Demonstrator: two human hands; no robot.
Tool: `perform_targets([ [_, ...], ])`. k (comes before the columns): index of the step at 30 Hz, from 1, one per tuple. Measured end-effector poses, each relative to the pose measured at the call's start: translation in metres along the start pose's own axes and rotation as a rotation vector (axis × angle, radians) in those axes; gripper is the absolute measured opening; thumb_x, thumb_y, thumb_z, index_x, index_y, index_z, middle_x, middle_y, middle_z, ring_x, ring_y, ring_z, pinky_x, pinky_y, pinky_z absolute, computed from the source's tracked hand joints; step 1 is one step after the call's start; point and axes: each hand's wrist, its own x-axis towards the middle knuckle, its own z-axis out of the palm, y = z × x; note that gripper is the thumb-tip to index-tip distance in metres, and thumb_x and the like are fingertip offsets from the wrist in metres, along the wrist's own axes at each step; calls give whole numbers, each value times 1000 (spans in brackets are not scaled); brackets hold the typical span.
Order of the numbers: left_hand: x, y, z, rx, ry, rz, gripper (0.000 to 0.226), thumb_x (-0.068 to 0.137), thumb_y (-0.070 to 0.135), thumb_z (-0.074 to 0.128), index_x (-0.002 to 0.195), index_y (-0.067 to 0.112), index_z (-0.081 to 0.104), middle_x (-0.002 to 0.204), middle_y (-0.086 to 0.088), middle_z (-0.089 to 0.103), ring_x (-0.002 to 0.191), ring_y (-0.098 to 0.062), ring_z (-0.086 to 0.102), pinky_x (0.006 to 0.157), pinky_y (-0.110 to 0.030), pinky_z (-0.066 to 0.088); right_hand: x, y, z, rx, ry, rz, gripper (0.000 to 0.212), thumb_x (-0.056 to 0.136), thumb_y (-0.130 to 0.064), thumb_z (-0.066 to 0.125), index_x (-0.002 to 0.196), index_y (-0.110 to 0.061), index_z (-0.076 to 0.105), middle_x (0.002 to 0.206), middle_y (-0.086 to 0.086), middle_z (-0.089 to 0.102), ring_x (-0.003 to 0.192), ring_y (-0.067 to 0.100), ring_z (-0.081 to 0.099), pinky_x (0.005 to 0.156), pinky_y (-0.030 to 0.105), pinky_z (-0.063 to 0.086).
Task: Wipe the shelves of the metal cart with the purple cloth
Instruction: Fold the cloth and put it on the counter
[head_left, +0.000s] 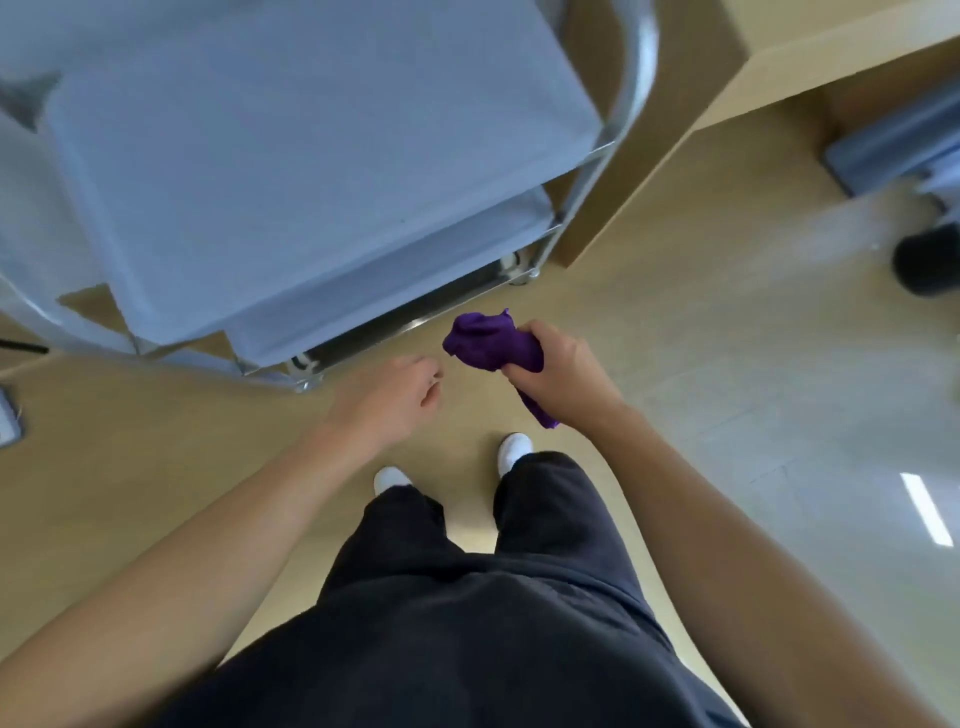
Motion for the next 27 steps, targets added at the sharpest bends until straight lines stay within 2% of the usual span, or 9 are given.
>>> perform_targets([
  [4, 32, 62, -31, 85, 13, 135, 28, 97, 32, 40, 113, 23, 60, 110, 10, 63, 92, -15, 62, 71, -32, 50, -20, 21, -64, 70, 120, 21, 27, 81, -25, 65, 107, -22, 56, 85, -6, 63, 75, 9, 59, 61, 14, 44],
  [7, 70, 111, -46, 132, 46, 162, 26, 96, 32, 40, 106, 24, 62, 105, 10, 63, 88, -14, 61, 64, -30, 46, -21, 49, -117, 108, 174, 11, 28, 82, -24, 65, 108, -22, 56, 87, -5, 63, 76, 10, 59, 62, 17, 44],
  [12, 134, 205, -70, 123, 108, 163, 24, 95, 31, 40, 100, 23, 62, 96, 9, 63, 84, -16, 60, 65, -36, 51, -12, 97, -214, 119, 252, -12, 26, 80, -23, 65, 105, -18, 57, 88, -2, 64, 81, 16, 61, 69, 27, 48],
  [17, 190, 281, -104, 125, 193, 254, 19, 94, 30, 45, 99, 23, 62, 96, 7, 64, 87, -17, 60, 67, -36, 51, 4, 120, -295, 132, 349, -19, 24, 80, -24, 65, 102, -18, 56, 85, -4, 62, 77, 12, 59, 65, 23, 47],
  [23, 250, 323, -144, 129, 262, 290, 19, 94, 27, 47, 102, 21, 63, 92, 6, 65, 83, -18, 62, 71, -41, 54, 46, 120, -357, 143, 423, -52, 28, 81, -24, 64, 106, -19, 55, 91, -3, 64, 82, 10, 60, 72, 27, 52],
  [27, 300, 328, -171, 122, 280, 315, 20, 94, 28, 46, 103, 22, 62, 95, 5, 65, 84, -18, 62, 68, -35, 51, 90, 111, -387, 126, 447, -65, 30, 82, -24, 64, 110, -18, 54, 92, -2, 63, 83, 13, 61, 73, 28, 52],
])
